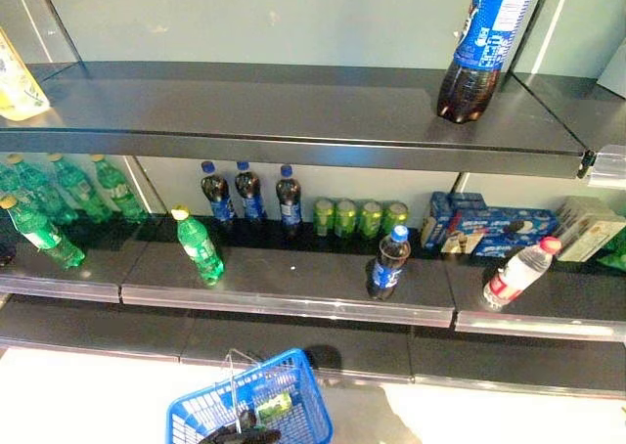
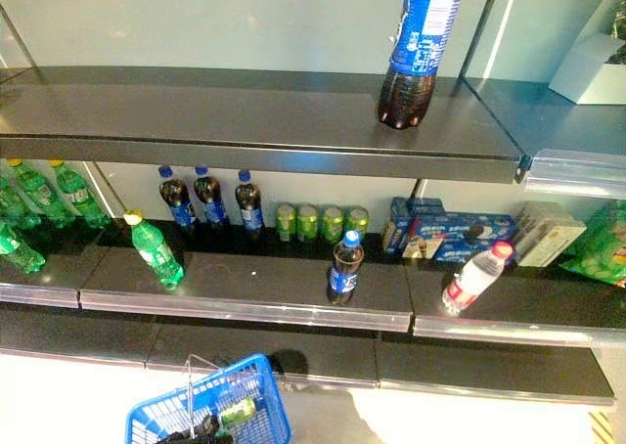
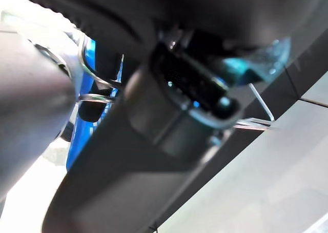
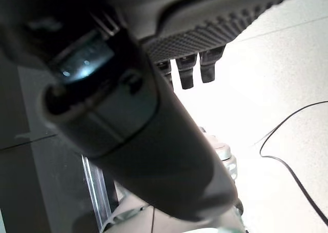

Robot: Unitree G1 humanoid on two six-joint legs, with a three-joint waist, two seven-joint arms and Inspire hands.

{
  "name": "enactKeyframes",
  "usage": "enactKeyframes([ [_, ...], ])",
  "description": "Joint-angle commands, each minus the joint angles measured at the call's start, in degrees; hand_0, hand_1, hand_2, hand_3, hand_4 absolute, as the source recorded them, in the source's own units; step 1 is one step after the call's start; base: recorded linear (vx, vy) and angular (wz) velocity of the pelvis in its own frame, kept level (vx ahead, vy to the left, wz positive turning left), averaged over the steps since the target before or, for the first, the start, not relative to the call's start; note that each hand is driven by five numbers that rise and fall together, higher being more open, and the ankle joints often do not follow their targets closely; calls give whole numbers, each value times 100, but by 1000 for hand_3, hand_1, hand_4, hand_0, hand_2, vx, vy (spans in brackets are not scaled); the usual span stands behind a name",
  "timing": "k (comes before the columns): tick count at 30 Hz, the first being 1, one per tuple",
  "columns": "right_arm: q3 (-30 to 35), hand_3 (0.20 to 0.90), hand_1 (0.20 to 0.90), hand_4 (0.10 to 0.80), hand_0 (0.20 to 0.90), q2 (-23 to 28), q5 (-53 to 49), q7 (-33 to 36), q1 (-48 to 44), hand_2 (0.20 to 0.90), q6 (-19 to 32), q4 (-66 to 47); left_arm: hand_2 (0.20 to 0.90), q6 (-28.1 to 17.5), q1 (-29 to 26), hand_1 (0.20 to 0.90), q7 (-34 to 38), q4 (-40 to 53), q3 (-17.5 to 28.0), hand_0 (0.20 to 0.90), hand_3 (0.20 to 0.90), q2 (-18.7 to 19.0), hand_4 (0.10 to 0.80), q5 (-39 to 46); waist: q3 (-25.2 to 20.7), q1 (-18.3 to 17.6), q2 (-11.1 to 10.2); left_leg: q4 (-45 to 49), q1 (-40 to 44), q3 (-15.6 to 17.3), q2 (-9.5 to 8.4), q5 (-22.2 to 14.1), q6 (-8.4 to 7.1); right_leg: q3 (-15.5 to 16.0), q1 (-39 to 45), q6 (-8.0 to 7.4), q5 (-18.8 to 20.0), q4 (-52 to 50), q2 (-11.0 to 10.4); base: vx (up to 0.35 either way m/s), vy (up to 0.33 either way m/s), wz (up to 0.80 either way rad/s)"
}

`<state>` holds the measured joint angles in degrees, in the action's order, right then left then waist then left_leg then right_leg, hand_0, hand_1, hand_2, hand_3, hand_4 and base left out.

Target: Pick up the drink and place into the basket.

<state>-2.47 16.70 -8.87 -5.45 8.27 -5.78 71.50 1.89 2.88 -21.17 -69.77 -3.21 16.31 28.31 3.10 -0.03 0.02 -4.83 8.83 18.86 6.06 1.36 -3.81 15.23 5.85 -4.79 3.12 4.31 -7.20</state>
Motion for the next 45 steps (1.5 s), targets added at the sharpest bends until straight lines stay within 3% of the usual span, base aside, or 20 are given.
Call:
enactKeyframes([
  [1,71,900,900,800,900,122,112,-147,-622,900,142,322,300,-385,-409,300,-467,158,186,300,200,207,100,140,11,136,-138,67,43,-30,-149,-83,140,93,57,-258,-34,-353,-213,0,0,0],
  [15,63,900,900,800,900,170,401,-177,-563,900,140,347,300,-503,-390,300,-358,69,288,300,200,265,100,122,63,116,-140,-11,62,-77,-133,-61,131,88,42,-309,37,-281,-197,18,4,0],
  [20,-194,900,900,800,900,246,262,-155,-734,900,152,155,300,-479,-609,300,-282,294,43,300,200,308,100,562,518,148,-93,10,-380,-120,-74,81,109,76,-511,-342,169,-376,-258,-127,20,-1],
  [24,-429,900,900,800,900,321,-119,23,-1437,900,284,158,300,-563,-1238,300,-137,376,-149,300,200,277,100,883,1383,212,-14,-17,-1250,-283,-115,312,113,27,-1449,-389,494,-376,-224,-383,-25,2],
  [27,-515,900,900,800,900,365,-248,171,-1753,900,269,66,300,-520,-1429,300,-57,382,-139,300,200,261,100,920,1705,245,20,-17,-1773,-312,-139,446,130,3,-1991,-389,552,-486,-188,-229,-13,3],
  [30,-500,900,900,800,900,469,-401,284,-1831,900,338,-130,300,-526,-1456,300,-124,434,-186,300,200,306,100,1024,1946,266,37,354,-2194,-412,-160,448,147,-50,-2420,-344,399,-954,-190,-110,-7,-4],
  [34,-498,900,900,800,900,644,-671,310,-1899,900,987,-317,300,-524,-1602,300,-132,666,-352,300,200,374,100,1159,2181,188,38,1127,-2787,-490,-128,351,91,-67,-2871,-220,194,-1537,-177,-185,-43,5],
  [40,-394,900,900,800,900,773,-1023,531,-1897,900,1780,-995,300,-588,-1665,300,-11,860,-422,300,200,405,100,1373,2283,167,-71,3000,-3574,-731,-151,-387,198,-50,-3523,49,-515,-3220,-454,-156,2,14],
  [45,-351,900,900,800,900,798,-1155,484,-1790,900,2377,-1839,300,-677,-1530,300,-73,828,-399,300,200,458,100,1297,2266,158,-125,3358,-3691,-811,-68,-604,222,-129,-3681,133,-763,-3738,-486,-17,-20,7],
])
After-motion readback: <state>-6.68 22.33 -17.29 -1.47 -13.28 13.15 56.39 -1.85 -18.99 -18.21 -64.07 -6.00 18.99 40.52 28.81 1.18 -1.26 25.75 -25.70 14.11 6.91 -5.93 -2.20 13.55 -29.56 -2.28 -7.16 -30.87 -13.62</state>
